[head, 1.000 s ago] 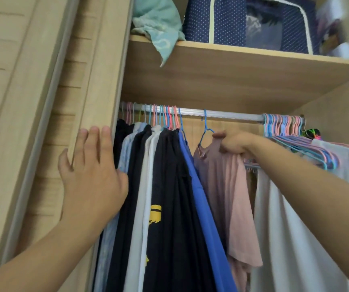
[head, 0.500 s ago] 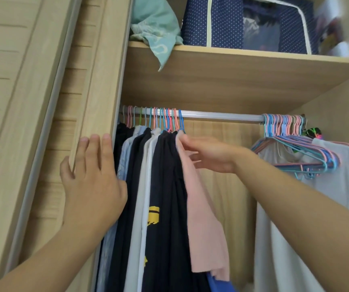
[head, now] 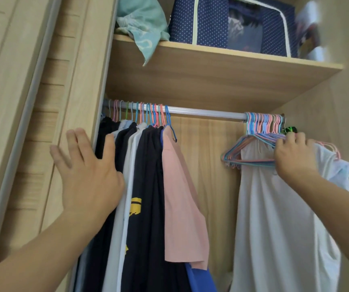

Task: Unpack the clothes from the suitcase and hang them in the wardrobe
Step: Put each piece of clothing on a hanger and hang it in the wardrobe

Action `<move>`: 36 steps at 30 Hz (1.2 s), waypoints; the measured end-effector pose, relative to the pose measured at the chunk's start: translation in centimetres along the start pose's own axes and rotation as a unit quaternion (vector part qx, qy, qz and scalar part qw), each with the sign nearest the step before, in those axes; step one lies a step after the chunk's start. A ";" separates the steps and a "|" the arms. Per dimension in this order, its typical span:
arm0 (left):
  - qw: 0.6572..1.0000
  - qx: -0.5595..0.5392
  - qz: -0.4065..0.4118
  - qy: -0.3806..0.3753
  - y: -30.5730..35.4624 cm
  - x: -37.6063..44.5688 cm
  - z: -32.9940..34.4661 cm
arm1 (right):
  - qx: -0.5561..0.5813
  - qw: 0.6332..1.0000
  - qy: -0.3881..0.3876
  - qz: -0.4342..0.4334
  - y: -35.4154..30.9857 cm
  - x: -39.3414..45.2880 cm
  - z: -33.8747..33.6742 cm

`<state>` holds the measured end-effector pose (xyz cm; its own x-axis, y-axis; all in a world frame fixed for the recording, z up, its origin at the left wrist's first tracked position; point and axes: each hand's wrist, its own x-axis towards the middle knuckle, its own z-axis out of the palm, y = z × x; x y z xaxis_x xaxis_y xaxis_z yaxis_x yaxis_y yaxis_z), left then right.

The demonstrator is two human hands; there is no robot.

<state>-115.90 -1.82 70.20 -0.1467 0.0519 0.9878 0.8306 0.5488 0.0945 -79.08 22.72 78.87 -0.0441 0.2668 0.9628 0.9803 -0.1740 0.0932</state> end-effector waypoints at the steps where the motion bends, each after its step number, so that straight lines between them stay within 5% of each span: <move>1: 1.000 0.004 0.000 -0.002 -0.1 0.0 -0.1 | -0.019 1.000 -0.006 -0.002 0.5 0.1 0.5; 9: 1.000 -0.022 -0.017 -0.007 0.1 -0.1 0.0 | -0.063 0.994 -0.053 -0.065 0.5 0.7 -0.9; 16: 0.999 -0.027 -0.010 0.029 -0.3 -0.4 0.7 | 0.179 0.982 -0.054 0.033 -2.4 2.1 -2.4; 24: 1.000 -0.020 0.000 -0.004 -0.5 -1.0 0.4 | 0.281 0.960 0.006 0.018 -3.6 -1.5 -4.3; 28: 0.996 -0.091 -0.010 -0.023 -0.2 -2.2 -0.5 | 0.350 0.935 -0.028 0.050 -2.8 -6.9 -3.9; 33: 0.937 -0.342 -0.069 0.000 4.8 -9.5 -3.7 | 0.441 0.883 -0.108 0.120 -0.6 -18.8 -2.6; 36: 0.857 -0.509 -0.042 -0.067 10.1 -18.0 -6.8 | 0.513 0.815 -0.178 0.201 2.8 -28.6 -3.2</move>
<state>-101.28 -2.86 54.23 -0.2324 0.1798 0.9558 0.8427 -0.4535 0.2902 -75.73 11.58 52.39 0.1992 0.6736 0.7117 0.5551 0.5209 -0.6484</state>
